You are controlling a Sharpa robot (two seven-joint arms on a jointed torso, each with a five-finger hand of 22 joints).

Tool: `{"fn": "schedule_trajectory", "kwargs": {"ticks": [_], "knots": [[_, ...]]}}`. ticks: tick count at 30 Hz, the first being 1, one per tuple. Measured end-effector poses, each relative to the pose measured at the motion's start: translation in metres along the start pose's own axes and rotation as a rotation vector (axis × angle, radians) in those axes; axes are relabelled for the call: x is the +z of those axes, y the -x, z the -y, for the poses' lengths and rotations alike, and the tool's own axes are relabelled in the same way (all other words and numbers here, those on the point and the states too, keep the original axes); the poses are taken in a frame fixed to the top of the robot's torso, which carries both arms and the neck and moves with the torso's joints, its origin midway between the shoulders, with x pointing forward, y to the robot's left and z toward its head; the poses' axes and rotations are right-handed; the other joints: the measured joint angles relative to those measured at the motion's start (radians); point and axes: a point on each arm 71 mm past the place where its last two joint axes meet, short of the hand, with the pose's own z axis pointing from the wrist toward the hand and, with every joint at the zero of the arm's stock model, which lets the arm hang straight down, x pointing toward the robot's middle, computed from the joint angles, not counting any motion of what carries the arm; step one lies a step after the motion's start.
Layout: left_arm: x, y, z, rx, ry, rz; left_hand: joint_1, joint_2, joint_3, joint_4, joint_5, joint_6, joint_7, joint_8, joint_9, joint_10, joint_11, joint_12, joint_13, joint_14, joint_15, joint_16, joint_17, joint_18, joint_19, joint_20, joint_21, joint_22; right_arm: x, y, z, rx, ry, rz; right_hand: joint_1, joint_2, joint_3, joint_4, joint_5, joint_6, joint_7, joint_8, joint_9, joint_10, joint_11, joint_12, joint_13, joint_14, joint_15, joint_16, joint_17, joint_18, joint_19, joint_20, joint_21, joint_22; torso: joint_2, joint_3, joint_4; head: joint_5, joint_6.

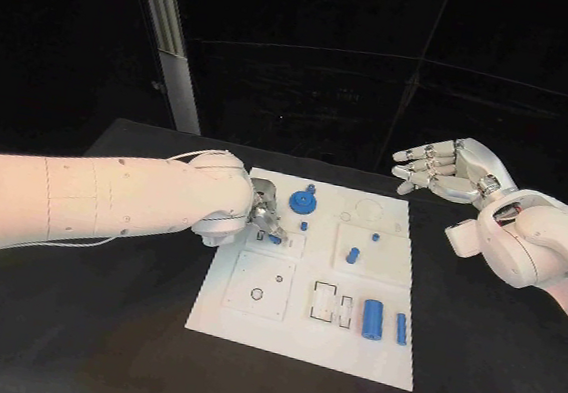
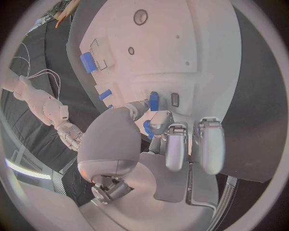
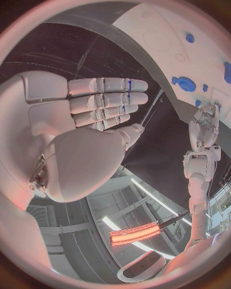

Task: Assemble the parts on the task board

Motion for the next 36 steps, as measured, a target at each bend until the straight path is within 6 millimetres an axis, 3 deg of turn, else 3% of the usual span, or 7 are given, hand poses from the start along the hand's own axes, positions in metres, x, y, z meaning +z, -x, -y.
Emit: {"fn": "schedule_trajectory", "kwargs": {"ticks": [16, 36], "knots": [[-0.0007, -0.0015, -0.0002, -0.008, -0.002, 0.021, -0.007, 0.007, 0.000, 0.000, 0.000, 0.002, -0.002, 0.009, 0.009, 0.003, -0.003, 0.004, 0.003, 0.000, 0.000, 0.000, 0.000, 0.000, 0.000, 0.000, 0.004, 0.000, 0.0008, -0.0010, -0.0003, 0.000, 0.001, -0.002, -0.004, 0.004, 0.000, 0.000, 0.000, 0.000, 0.000, 0.000, 0.000, 0.000, 0.000, 0.000, -0.001, 0.000, 0.000, 0.000, 0.000, 0.000, 0.000, 0.000, 0.000, -0.001, 0.001, 0.0004, 0.0000, -0.002, -0.004], [-0.0023, -0.0023, 0.0011, 0.020, -0.004, 0.019, -0.029, -0.006, 0.022, -0.022, -0.005, 0.011, -0.011, 0.022, 0.015, 0.012, -0.005, 0.016, 0.010, 0.000, 0.000, 0.000, 0.000, 0.000, 0.000, 0.000, 0.004, 0.000, 0.0015, -0.0016, -0.0002, 0.001, 0.001, -0.006, -0.008, 0.000, -0.003, 0.003, 0.000, 0.000, 0.000, 0.000, 0.000, 0.000, 0.000, 0.000, -0.001, 0.000, 0.000, -0.005, 0.000, 0.000, 0.000, 0.000, -0.005, -0.002, 0.000, 0.0002, 0.0000, -0.004, -0.006]]}}
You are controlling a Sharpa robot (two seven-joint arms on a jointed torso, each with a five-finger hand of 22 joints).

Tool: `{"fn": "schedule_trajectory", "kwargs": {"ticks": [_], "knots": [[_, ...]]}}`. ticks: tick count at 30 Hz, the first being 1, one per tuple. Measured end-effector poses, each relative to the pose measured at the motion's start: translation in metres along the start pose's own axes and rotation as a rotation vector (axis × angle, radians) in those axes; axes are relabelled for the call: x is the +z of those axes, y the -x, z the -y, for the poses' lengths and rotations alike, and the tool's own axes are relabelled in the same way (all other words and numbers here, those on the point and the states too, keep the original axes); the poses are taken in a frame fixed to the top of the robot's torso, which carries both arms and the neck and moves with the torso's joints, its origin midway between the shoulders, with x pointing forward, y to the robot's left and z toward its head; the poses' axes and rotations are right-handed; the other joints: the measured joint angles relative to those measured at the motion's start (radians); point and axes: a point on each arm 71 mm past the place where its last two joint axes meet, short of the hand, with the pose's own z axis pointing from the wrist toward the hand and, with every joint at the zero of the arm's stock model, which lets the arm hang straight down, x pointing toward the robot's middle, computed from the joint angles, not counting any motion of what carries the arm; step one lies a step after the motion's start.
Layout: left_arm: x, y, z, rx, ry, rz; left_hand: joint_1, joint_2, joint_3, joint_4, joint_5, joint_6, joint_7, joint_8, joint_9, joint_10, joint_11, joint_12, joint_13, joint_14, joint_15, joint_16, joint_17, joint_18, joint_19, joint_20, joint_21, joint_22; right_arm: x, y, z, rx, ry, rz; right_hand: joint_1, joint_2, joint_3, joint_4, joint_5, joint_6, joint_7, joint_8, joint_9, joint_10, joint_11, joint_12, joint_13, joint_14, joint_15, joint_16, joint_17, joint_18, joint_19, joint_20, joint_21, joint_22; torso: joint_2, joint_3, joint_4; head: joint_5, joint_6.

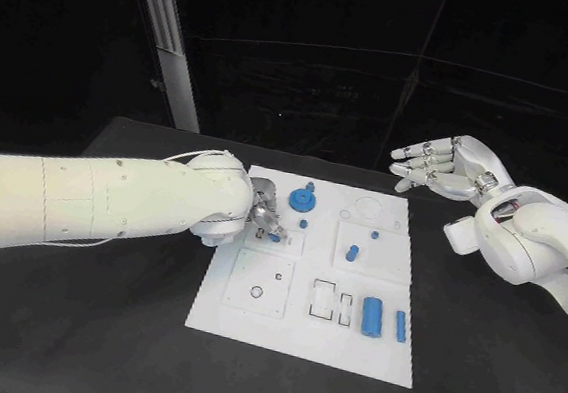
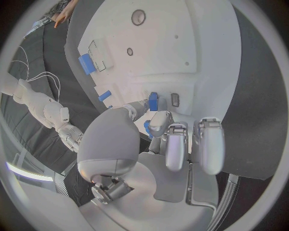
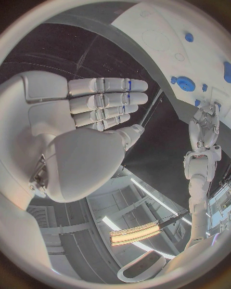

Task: Assemble the parts on the task board

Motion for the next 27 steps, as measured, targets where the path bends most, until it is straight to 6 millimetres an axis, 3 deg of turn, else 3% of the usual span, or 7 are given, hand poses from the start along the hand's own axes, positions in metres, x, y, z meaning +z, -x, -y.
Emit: {"fn": "schedule_trajectory", "kwargs": {"ticks": [11, 19, 27], "knots": [[0.0001, 0.0003, -0.0003, 0.007, 0.001, -0.003, -0.017, -0.002, 0.000, -0.006, 0.000, 0.007, -0.007, 0.005, 0.002, 0.004, -0.004, 0.000, 0.001, 0.004, -0.004, 0.000, 0.000, 0.000, 0.000, 0.000, 0.000, 0.000, 0.0003, -0.0005, -0.0001, 0.000, 0.000, -0.002, 0.000, 0.000, 0.000, 0.000, 0.000, 0.000, 0.000, 0.000, 0.000, 0.000, 0.000, 0.000, 0.000, 0.000, 0.000, 0.000, -0.001, 0.000, 0.000, 0.000, 0.000, -0.001, 0.000, 0.0001, 0.0000, -0.001, -0.003], [0.0016, 0.0006, 0.0008, 0.012, 0.003, -0.005, -0.063, -0.010, 0.018, -0.081, -0.003, 0.018, -0.017, 0.009, 0.003, 0.011, -0.011, 0.008, 0.006, 0.003, -0.011, 0.000, 0.000, 0.000, 0.000, -0.007, 0.004, 0.000, 0.0007, -0.0010, -0.0003, 0.001, 0.001, -0.004, -0.005, 0.005, -0.003, 0.003, 0.000, 0.000, 0.000, 0.000, 0.000, 0.000, 0.000, 0.000, -0.001, 0.000, 0.000, 0.000, -0.001, 0.000, 0.004, 0.004, -0.005, -0.003, 0.000, 0.0002, 0.0000, -0.003, -0.006], [0.0027, 0.0012, 0.0013, 0.018, 0.005, -0.010, -0.077, -0.009, 0.008, -0.097, -0.003, 0.026, -0.018, 0.009, -0.002, 0.014, -0.014, 0.012, 0.009, 0.000, -0.015, 0.000, 0.000, 0.000, 0.000, -0.007, 0.004, 0.000, 0.0008, -0.0012, -0.0004, 0.001, 0.001, -0.005, -0.011, 0.000, -0.003, 0.003, 0.000, 0.000, 0.000, 0.000, 0.000, 0.000, 0.000, 0.000, -0.001, 0.000, 0.000, -0.004, -0.001, 0.000, 0.004, 0.004, -0.007, -0.004, 0.000, 0.0002, -0.0005, -0.005, -0.010]]}}
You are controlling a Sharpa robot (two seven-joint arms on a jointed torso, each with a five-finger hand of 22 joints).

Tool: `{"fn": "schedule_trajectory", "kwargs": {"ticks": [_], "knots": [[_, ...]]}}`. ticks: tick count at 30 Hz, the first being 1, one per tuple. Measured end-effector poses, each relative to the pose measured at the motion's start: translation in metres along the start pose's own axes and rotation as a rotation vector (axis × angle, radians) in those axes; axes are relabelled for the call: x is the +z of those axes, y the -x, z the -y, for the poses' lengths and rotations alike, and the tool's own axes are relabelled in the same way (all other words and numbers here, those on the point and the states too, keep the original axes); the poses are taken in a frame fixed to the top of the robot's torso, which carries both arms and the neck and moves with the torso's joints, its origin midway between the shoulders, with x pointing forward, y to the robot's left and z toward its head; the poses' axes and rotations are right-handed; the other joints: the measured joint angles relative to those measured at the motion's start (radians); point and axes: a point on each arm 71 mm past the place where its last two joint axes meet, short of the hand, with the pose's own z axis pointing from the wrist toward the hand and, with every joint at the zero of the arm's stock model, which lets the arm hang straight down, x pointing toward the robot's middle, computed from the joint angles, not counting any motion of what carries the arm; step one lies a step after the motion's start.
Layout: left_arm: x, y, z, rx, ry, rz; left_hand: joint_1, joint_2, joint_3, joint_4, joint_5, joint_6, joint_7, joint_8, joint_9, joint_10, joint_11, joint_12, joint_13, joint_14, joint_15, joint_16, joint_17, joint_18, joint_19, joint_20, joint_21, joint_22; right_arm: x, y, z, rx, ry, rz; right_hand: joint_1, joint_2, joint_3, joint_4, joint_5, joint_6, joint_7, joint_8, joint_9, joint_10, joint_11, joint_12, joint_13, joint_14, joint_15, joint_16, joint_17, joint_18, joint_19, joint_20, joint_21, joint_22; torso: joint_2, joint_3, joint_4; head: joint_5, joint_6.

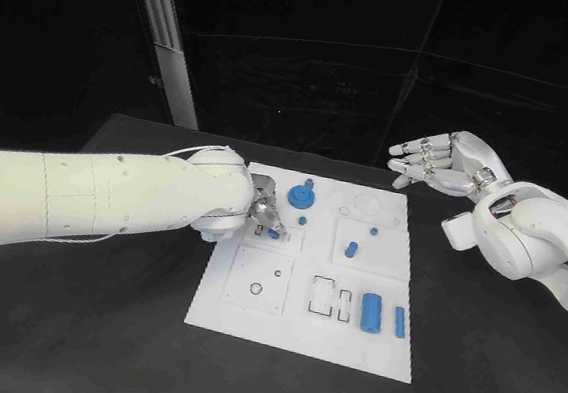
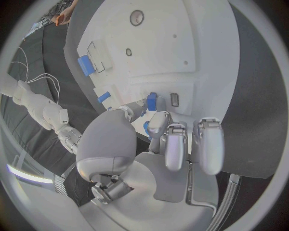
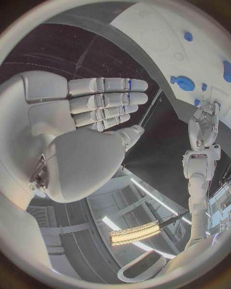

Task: Assemble the parts on the task board

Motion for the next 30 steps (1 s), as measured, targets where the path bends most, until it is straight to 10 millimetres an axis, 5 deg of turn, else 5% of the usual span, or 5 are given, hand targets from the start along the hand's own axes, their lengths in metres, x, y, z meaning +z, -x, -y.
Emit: {"fn": "schedule_trajectory", "kwargs": {"ticks": [17, 30], "knots": [[0.0049, 0.0002, 0.0019, 0.014, 0.010, -0.014, -0.035, 0.009, -0.068, 0.035, 0.000, 0.023, -0.009, -0.001, -0.006, 0.002, -0.002, 0.008, 0.009, 0.000, 0.000, 0.000, 0.000, 0.000, 0.000, -0.007, 0.004, 0.000, 0.0006, -0.0012, -0.0006, 0.001, 0.002, -0.003, -0.011, 0.000, -0.008, 0.009, 0.000, 0.000, 0.000, 0.000, 0.000, -0.004, 0.004, 0.000, -0.001, 0.000, 0.007, -0.005, -0.002, 0.000, 0.000, 0.000, -0.010, -0.006, 0.000, 0.0003, 0.0000, -0.001, -0.003], [0.0069, 0.0013, 0.0001, 0.018, 0.019, -0.018, -0.085, 0.006, -0.190, 0.096, 0.000, 0.037, -0.009, -0.001, -0.010, 0.009, -0.002, 0.008, 0.008, 0.000, 0.000, 0.000, 0.000, 0.000, 0.000, -0.007, 0.004, 0.000, 0.0005, -0.0011, -0.0006, 0.001, 0.003, -0.003, -0.061, 0.003, -0.045, 0.024, 0.007, -0.004, 0.004, 0.000, 0.000, -0.015, 0.007, 0.000, -0.001, -0.004, 0.011, -0.015, -0.005, 0.000, 0.009, 0.009, -0.035, -0.022, 0.000, 0.0007, 0.0011, -0.005, -0.005]]}}
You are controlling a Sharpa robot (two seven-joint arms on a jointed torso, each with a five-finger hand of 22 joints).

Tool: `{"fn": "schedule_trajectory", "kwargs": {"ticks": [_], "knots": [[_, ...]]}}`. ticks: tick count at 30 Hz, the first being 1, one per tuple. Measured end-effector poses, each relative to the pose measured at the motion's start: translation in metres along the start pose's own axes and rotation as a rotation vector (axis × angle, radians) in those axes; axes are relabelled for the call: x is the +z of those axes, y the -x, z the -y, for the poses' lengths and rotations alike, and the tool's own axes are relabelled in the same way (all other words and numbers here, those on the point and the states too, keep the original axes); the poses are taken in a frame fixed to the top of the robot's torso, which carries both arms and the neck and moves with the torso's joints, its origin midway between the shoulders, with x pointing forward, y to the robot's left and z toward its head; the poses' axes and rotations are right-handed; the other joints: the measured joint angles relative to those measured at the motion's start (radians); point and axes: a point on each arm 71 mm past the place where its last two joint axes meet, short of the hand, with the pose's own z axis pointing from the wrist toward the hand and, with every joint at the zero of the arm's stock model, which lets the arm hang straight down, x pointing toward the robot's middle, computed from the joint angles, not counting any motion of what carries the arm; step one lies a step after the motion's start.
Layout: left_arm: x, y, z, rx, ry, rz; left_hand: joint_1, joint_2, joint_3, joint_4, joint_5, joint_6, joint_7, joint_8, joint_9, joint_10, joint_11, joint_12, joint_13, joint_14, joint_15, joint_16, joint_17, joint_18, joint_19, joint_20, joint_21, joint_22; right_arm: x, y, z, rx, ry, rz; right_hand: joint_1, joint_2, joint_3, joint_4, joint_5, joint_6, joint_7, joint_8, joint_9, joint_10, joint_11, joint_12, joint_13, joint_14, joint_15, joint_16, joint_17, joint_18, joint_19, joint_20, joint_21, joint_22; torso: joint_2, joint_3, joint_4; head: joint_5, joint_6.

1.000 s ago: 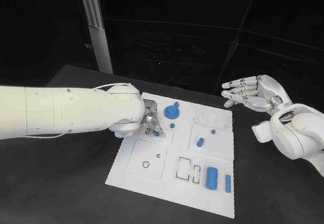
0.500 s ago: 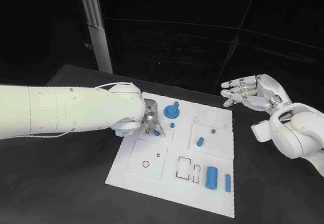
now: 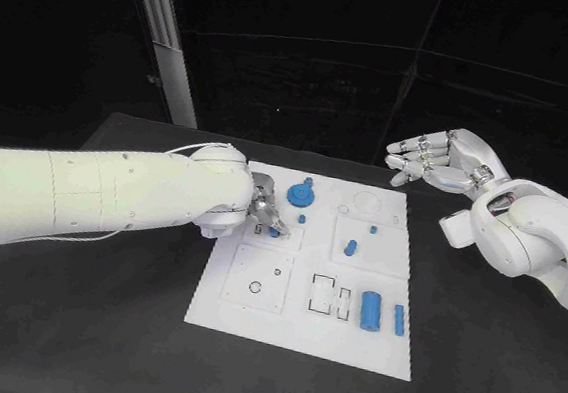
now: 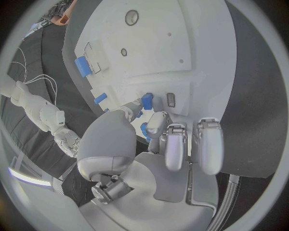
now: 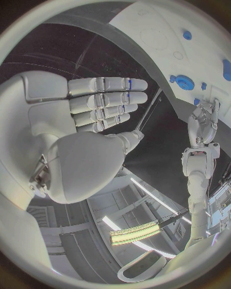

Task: Assemble the parts on the task board

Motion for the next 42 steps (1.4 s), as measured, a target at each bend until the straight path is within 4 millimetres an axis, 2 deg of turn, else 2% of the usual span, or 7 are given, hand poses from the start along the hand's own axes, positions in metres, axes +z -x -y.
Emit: {"fn": "schedule_trajectory", "kwargs": {"ticks": [11, 14, 19, 26, 29, 34, 42], "knots": [[0.002, 0.002, -0.002, -0.002, 0.008, 0.003, -0.035, 0.001, -0.156, 0.077, 0.000, 0.000, 0.000, 0.000, -0.003, 0.000, 0.000, 0.000, -0.001, 0.000, 0.000, 0.000, 0.000, 0.000, 0.000, 0.000, 0.000, 0.000, 0.000, 0.000, 0.000, 0.000, 0.000, 0.000, -0.031, 0.014, -0.035, 0.008, 0.000, -0.004, 0.004, 0.000, 0.000, -0.007, 0.007, 0.004, 0.002, -0.002, 0.002, 0.000, -0.003, 0.000, 0.006, 0.006, -0.016, -0.010, 0.000, 0.0000, 0.0002, -0.002, 0.003], [0.002, 0.002, -0.001, -0.001, 0.008, 0.003, -0.035, 0.001, -0.194, 0.095, 0.000, 0.000, 0.000, 0.000, -0.003, 0.000, 0.000, 0.000, -0.002, 0.000, 0.000, 0.000, 0.000, 0.000, 0.000, 0.000, 0.000, 0.000, 0.000, 0.000, 0.000, 0.000, 0.000, 0.000, -0.034, 0.011, -0.040, 0.010, 0.000, -0.004, 0.004, 0.000, 0.000, -0.011, 0.004, 0.004, 0.003, -0.004, 0.004, 0.000, -0.003, 0.000, 0.007, 0.007, -0.020, -0.012, 0.000, -0.0001, 0.0003, -0.002, 0.003], [0.001, 0.001, -0.001, -0.002, 0.006, 0.003, -0.028, 0.008, -0.238, 0.119, 0.000, 0.000, 0.000, 0.000, -0.004, 0.000, 0.000, 0.000, -0.002, 0.000, 0.000, 0.000, 0.000, 0.000, 0.000, 0.000, 0.000, 0.000, 0.000, 0.000, 0.000, 0.001, 0.000, 0.000, -0.039, 0.016, -0.048, 0.012, 0.000, -0.005, 0.005, 0.000, 0.000, -0.011, 0.004, 0.004, 0.003, -0.004, 0.004, -0.002, -0.004, 0.000, 0.007, 0.007, -0.025, -0.014, 0.000, -0.0005, 0.0006, -0.002, 0.004], [-0.003, 0.002, -0.005, -0.009, 0.001, 0.005, -0.024, 0.011, -0.256, 0.127, 0.000, 0.000, 0.000, 0.000, -0.004, 0.000, 0.000, 0.000, -0.004, 0.000, 0.000, 0.000, 0.000, 0.000, 0.000, 0.000, 0.000, 0.000, 0.000, 0.001, 0.001, 0.000, -0.002, 0.001, -0.045, 0.022, -0.051, 0.013, 0.000, -0.007, 0.007, 0.000, 0.000, -0.011, 0.004, 0.004, 0.004, -0.004, 0.004, -0.004, -0.004, 0.000, 0.007, 0.007, -0.025, -0.015, -0.001, -0.0006, 0.0011, -0.003, 0.007], [-0.008, 0.012, -0.003, -0.031, -0.012, 0.023, -0.018, 0.017, -0.275, 0.128, 0.000, 0.000, 0.000, 0.000, -0.006, -0.003, -0.002, -0.012, -0.024, 0.000, 0.000, 0.000, 0.000, 0.000, 0.000, 0.000, 0.000, 0.000, 0.000, 0.001, 0.001, 0.000, -0.003, 0.002, -0.046, 0.022, -0.052, 0.014, 0.000, -0.007, 0.007, 0.000, 0.000, -0.011, 0.004, 0.004, 0.004, -0.004, 0.004, -0.004, -0.004, 0.000, 0.007, 0.007, -0.025, -0.015, -0.001, -0.0008, 0.0012, -0.003, 0.009], [-0.019, 0.040, 0.002, -0.052, -0.035, 0.064, 0.001, 0.037, -0.319, 0.130, 0.000, -0.038, 0.019, -0.028, -0.017, -0.044, 0.015, -0.056, -0.078, 0.000, 0.000, 0.000, 0.000, 0.000, 0.000, 0.000, -0.039, 0.000, 0.000, 0.002, 0.002, -0.002, -0.005, 0.005, -0.046, 0.022, -0.052, 0.014, 0.000, -0.007, 0.007, 0.000, 0.000, -0.011, 0.004, 0.004, 0.004, -0.004, 0.004, -0.004, -0.004, 0.000, 0.007, 0.007, -0.025, -0.015, -0.001, -0.0009, 0.0019, -0.005, 0.012], [-0.024, 0.079, -0.005, -0.052, -0.006, 0.101, 0.010, 0.044, -0.360, 0.128, 0.000, -0.049, 0.030, -0.042, -0.033, -0.054, 0.025, -0.062, -0.092, 0.004, 0.004, 0.000, 0.000, 0.000, 0.001, 0.001, -0.050, 0.000, 0.002, 0.002, 0.002, -0.002, -0.006, 0.006, -0.046, 0.022, -0.052, 0.014, 0.000, -0.007, 0.007, 0.000, 0.000, -0.011, 0.004, 0.004, 0.004, -0.004, 0.004, -0.004, -0.004, 0.000, 0.007, 0.007, -0.025, -0.015, 0.000, -0.0006, 0.0005, -0.001, 0.015]]}}
